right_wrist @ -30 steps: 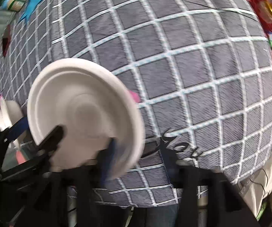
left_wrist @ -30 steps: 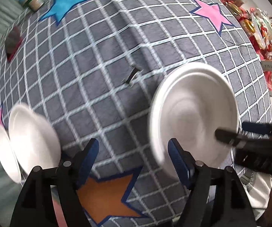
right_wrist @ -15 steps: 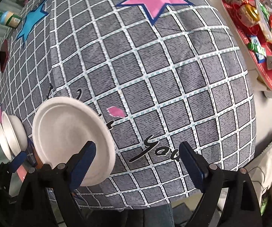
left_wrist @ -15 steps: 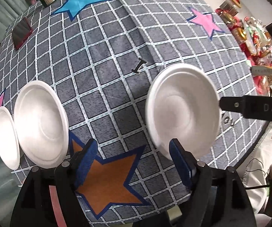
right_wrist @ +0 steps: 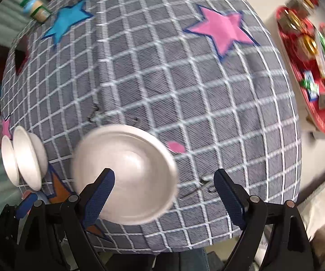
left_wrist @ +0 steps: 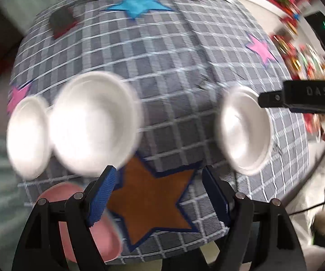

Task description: Organize plates and bowls

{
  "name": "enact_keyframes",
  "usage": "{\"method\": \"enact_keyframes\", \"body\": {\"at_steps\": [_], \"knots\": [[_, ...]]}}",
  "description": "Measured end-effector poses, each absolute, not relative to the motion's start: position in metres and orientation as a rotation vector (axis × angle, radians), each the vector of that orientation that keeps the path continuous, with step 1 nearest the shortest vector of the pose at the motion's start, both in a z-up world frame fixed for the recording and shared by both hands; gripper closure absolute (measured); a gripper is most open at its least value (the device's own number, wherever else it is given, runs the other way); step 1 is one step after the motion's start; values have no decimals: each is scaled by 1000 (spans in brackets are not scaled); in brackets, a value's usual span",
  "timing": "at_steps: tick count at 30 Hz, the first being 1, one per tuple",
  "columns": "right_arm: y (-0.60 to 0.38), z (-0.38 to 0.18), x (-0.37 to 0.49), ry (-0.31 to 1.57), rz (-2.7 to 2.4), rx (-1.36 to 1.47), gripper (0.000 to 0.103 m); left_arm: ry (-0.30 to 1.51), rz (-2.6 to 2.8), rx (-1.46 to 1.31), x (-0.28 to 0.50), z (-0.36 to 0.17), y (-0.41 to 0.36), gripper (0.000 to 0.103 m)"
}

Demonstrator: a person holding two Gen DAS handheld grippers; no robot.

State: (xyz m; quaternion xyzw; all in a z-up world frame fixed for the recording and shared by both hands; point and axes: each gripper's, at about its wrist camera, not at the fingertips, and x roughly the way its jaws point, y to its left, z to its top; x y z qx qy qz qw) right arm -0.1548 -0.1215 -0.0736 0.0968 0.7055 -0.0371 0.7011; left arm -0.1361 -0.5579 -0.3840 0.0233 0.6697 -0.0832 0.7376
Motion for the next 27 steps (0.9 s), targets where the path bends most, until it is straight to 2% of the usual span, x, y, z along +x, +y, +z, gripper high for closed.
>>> {"method": "enact_keyframes", "body": {"at_steps": [8,9,15,27], "knots": [[-9,-66,-143,1542,133,33,12,1396,267,-199,-145,-376,-448,22],[10,-83,-140,1539,157,12,12,1388,321,-233,-147,-376,-433,22],[106,-93,-116,1513,335,-138,12,1395,544,-387,-151,-390,-360,22],[227,-124,-99,1516,533,-323,12,1445,662,-521,-138,-431,-310,22]]}}
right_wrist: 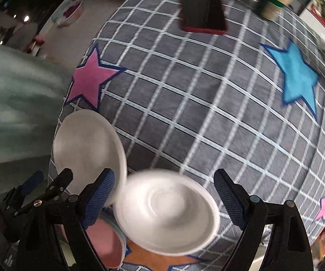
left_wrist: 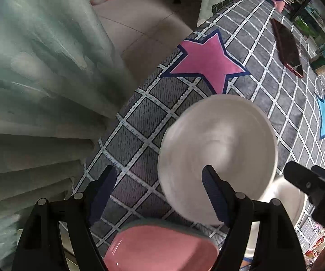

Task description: Organize plates and bowls

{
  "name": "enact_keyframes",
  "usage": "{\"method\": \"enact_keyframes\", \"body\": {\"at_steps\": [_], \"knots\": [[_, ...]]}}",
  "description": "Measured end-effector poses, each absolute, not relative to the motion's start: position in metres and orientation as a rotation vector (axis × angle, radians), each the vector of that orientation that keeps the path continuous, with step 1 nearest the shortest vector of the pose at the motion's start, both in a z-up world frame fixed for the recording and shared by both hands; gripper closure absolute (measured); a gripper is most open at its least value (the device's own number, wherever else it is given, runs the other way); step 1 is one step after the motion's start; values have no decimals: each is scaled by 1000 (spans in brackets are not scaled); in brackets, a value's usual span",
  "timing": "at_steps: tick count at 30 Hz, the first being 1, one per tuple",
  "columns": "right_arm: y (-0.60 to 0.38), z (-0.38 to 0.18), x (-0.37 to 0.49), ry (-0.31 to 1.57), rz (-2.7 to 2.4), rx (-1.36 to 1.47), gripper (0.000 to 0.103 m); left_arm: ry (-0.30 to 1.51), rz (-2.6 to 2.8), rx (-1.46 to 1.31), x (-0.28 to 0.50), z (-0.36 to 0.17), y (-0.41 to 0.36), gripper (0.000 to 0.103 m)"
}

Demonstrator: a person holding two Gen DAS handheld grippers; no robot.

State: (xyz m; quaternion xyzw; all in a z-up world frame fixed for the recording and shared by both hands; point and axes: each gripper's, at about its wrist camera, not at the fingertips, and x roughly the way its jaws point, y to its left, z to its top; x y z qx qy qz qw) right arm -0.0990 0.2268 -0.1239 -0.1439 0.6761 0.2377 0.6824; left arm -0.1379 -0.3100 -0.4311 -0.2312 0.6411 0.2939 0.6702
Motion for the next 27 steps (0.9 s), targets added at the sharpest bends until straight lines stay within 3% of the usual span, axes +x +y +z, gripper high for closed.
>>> {"method": "enact_keyframes", "body": {"at_steps": [13,14,15,16,18,23,27], "knots": [[275,-165,-89,1537,588,-373,13,1516,635,-534,-112,-464,-286,24],[278,-168,-88,1538,585,-372,21,1518,624,-527,-107,-466,-288,27],[280,-170,-87,1545,585,-365,34,1519,610,-527,-102,-467,-290,36],[281,-172,-85,1559,580,-352,40,1521,594,-534,-98,-467,-293,46],[282,-181,-77,1597,568,-313,53,1522,557,-558,-89,-467,-296,55],[270,-190,-66,1658,590,-216,67,1515,521,-565,-59,-464,-305,65],[257,-190,-56,1652,581,-175,68,1505,434,-500,-31,-458,-320,67]]}}
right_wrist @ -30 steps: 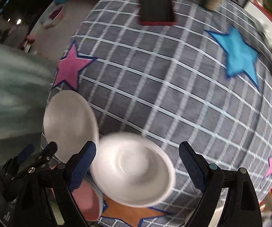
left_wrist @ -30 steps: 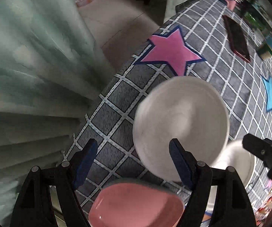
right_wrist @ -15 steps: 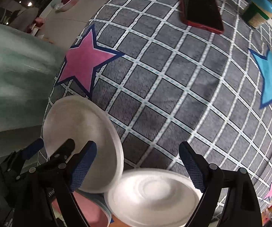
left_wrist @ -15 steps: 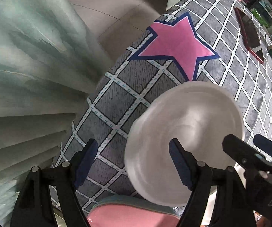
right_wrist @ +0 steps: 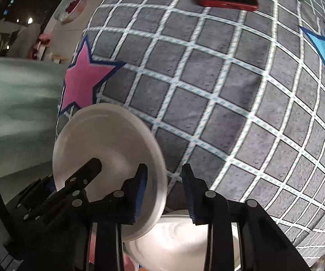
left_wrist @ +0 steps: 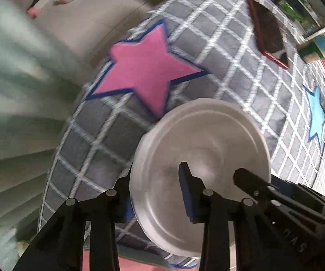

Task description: Organize plates and bowls

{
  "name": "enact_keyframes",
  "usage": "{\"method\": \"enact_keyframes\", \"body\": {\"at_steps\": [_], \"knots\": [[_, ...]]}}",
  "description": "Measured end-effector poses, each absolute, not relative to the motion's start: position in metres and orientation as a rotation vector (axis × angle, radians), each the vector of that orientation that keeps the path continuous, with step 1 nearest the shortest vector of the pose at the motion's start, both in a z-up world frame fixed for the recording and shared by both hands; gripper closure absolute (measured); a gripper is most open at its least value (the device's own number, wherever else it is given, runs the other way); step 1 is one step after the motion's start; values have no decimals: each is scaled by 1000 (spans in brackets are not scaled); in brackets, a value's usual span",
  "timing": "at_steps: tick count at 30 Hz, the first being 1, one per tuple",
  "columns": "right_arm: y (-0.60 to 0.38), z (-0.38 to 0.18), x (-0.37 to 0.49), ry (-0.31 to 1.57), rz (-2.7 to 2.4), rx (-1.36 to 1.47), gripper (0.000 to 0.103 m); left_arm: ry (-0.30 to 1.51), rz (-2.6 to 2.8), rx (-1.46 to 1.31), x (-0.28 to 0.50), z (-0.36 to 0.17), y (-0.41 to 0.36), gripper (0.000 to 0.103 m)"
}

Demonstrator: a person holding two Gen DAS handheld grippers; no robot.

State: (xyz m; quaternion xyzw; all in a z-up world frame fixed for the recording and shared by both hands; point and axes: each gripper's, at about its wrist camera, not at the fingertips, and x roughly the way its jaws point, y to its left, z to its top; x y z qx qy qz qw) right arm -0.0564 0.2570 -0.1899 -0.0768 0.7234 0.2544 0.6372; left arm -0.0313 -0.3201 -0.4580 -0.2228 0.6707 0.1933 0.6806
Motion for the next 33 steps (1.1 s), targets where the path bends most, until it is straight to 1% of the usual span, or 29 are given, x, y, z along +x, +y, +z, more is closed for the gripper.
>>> {"method": "enact_keyframes", "body": {"at_steps": [3,13,17,20,21,22,24,25,27,31,32,33], "knots": [[246,-185,-48,1633,574,-143,70,1502,402,-458,-10,-455,-335,67],[186,-171,-29,1587,504,-55,70,1471,289,-347,41,-437,-413,67],[165,-168,-24,1581,485,-23,70,1494,265,-310,57,-438,-435,66],[156,-170,-24,1590,475,-3,70,1516,309,-288,61,-446,-446,51],[147,-169,-24,1589,467,0,70,1516,320,-288,56,-447,-446,44],[145,-168,-23,1586,456,4,70,1514,330,-288,56,-448,-446,40],[138,-169,-21,1595,466,37,69,1510,329,-289,59,-449,-438,39],[138,-171,-20,1596,467,36,68,1513,325,-282,62,-450,-436,37],[137,-174,-17,1596,461,13,47,1524,322,-264,69,-453,-430,33],[148,-187,-12,1602,448,17,47,1510,322,-274,84,-464,-417,35],[148,-187,-11,1589,444,23,47,1501,315,-281,85,-465,-410,39],[152,-187,-10,1584,449,24,47,1495,293,-294,85,-465,-405,56]]}}
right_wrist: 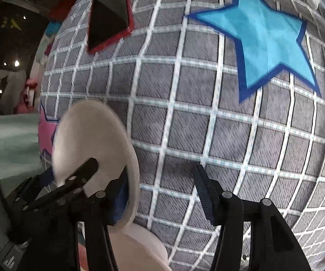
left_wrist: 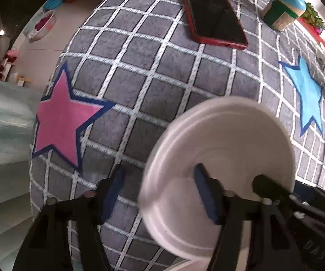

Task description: Organize plates and bowls

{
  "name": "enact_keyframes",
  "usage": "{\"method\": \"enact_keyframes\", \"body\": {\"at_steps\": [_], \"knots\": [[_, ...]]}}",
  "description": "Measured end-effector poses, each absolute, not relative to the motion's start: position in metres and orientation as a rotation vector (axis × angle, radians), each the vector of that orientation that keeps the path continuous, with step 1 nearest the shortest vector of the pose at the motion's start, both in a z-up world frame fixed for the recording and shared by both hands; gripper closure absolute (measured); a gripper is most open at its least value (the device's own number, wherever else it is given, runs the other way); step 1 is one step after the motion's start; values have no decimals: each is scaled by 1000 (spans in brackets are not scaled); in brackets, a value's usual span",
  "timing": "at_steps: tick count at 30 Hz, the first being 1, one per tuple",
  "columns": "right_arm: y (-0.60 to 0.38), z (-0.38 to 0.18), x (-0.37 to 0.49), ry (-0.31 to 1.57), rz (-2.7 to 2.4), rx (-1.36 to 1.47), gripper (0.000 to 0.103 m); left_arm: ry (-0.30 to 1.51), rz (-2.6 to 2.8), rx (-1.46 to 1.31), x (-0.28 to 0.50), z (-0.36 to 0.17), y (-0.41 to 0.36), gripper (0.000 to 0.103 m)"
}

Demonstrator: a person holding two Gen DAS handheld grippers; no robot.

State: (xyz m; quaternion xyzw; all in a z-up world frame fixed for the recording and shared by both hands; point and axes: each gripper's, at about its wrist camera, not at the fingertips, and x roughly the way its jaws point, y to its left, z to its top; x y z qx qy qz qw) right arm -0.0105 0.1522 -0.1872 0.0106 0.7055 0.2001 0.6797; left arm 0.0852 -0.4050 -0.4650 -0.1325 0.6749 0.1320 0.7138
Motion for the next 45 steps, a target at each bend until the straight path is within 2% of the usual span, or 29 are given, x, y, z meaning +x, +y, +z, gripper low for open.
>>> {"method": "enact_keyframes", "body": {"at_steps": [1,2,3,5,19,37,45], "knots": [[156,-188,-9,1586,454,11,48,1494,265,-309,83,-465,-397,64],[157,-187,-10,1582,459,4,68,1503,248,-301,85,-464,-400,65],[159,-187,-10,1594,481,14,80,1505,243,-272,84,-463,-403,65],[164,-189,-13,1620,506,47,86,1487,224,-220,90,-456,-430,65],[124,-137,-36,1508,459,70,86,1420,113,-178,33,-389,-548,65],[15,-108,-129,1497,311,235,86,1399,-112,20,-61,-352,-622,65],[-33,-109,-171,1493,190,323,86,1431,-228,125,-95,-366,-652,65]]}}
